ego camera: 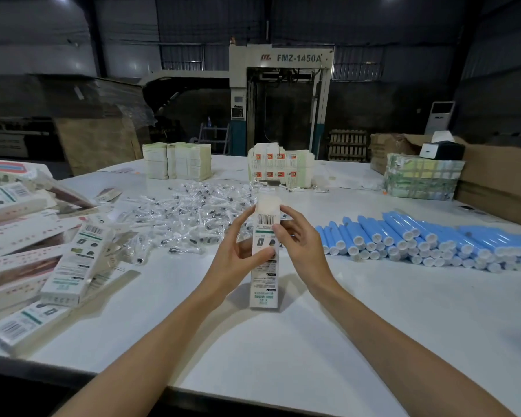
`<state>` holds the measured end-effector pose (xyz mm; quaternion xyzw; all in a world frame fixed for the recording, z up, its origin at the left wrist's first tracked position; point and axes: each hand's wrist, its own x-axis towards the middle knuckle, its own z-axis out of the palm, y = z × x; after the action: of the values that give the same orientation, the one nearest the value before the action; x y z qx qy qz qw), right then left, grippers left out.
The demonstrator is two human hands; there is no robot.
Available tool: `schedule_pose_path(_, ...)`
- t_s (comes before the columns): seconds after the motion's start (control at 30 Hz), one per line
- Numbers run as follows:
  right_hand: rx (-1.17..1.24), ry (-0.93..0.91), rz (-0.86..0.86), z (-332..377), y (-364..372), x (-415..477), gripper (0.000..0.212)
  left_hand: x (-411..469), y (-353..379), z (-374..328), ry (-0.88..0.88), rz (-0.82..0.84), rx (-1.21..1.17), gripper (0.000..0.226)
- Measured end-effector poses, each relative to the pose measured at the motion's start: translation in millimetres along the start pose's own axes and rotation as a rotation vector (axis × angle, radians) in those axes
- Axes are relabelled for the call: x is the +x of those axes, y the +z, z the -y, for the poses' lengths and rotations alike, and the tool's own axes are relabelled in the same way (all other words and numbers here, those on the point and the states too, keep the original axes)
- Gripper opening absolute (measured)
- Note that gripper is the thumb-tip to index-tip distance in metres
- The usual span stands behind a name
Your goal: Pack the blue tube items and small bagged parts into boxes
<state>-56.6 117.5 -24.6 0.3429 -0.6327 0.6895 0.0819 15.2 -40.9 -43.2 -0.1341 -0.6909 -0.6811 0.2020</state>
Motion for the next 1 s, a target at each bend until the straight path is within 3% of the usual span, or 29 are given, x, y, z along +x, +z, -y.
schedule_pose_path(0.2, -0.011, -0.002, 0.045, 0, -2, -4, 0.042, 0, 1, -2, 0.001, 0.026, 0.039, 0.089)
schedule_pose_path(0.43, 0.023, 0.033, 0.068, 3, -1, -4, 0.025, 2, -2, -2, 0.025, 0.016, 0.145, 0.079)
schedule_pose_path(0.67, -0.079, 0.049, 0.132, 5, -5, -2, 0.018, 4, 0, 1, 0.005, -0.027, 0.188, 0.074)
schedule_pose_path(0.87, -0.106, 0.053, 0.187, 8, -7, 0, 0.014, 3, -2, 2, -0.024, -0.050, 0.142, 0.068)
schedule_pose_path(1.0, -0.018, 0.035, 0.115, 14, -12, 2, 0.017, 0, 0, -3, -0.029, -0.029, 0.080, 0.067)
